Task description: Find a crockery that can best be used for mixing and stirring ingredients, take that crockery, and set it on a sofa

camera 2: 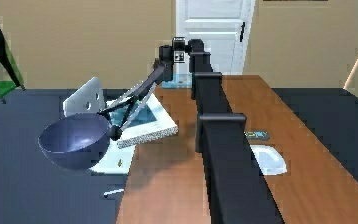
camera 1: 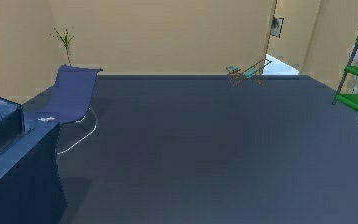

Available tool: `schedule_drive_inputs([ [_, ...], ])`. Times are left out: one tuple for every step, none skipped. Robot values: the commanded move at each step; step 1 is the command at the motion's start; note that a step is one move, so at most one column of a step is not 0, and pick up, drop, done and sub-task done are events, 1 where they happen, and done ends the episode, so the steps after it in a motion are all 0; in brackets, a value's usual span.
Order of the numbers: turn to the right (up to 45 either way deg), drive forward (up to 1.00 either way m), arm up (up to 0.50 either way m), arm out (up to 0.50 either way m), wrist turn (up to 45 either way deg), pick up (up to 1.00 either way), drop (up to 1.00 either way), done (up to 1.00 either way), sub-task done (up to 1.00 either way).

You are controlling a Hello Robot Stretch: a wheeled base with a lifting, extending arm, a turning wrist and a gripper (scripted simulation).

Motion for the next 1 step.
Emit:
schedule_drive_inputs([
  [0.0,0.00,0.00,-0.46,0.0,0.00,0.00,0.00,0.00],
])
